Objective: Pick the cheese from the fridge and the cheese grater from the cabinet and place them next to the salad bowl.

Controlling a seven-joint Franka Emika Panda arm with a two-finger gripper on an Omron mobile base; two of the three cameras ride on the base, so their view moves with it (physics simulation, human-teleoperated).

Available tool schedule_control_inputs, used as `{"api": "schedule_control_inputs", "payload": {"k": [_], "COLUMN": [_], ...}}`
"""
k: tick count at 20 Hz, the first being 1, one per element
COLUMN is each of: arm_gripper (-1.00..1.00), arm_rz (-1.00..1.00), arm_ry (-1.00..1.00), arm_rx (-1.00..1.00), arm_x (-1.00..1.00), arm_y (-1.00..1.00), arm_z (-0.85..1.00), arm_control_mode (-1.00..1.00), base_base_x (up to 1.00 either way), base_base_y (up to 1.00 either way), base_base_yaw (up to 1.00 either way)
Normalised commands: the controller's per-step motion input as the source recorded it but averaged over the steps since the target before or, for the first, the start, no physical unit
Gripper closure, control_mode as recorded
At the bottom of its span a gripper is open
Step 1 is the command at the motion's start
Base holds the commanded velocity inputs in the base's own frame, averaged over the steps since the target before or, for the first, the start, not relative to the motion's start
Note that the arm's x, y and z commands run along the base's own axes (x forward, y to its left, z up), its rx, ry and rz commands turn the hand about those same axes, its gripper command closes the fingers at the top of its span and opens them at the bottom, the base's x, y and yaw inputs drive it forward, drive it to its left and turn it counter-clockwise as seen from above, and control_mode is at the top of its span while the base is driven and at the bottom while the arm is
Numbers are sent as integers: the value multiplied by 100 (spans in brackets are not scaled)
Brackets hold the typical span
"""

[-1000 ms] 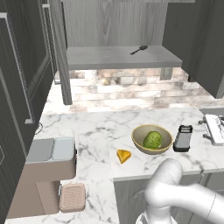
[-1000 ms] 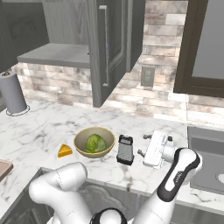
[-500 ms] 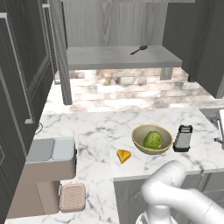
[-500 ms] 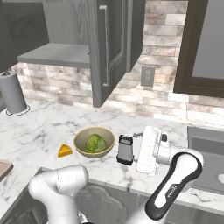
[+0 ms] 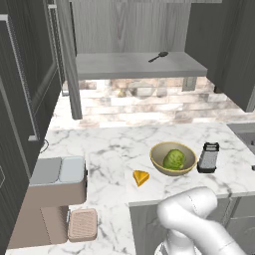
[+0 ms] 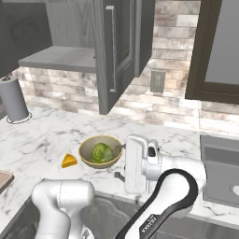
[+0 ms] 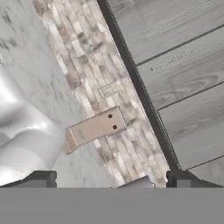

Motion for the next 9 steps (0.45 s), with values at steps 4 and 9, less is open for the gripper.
{"api": "schedule_control_inputs", "payload": {"k": [4, 9], "arm_gripper": [-100, -100], "arm_rz": [0, 0], "arm_ry": [-30, -23], "arm_rx": [-14, -13], "arm_x": [-80, -61], "arm_y": [67, 46], "arm_z": [84, 100], "arm_control_mode": [-100, -100], "base_base_x": [0, 0], "base_base_y": [0, 0], "base_base_yaw": [0, 0]}}
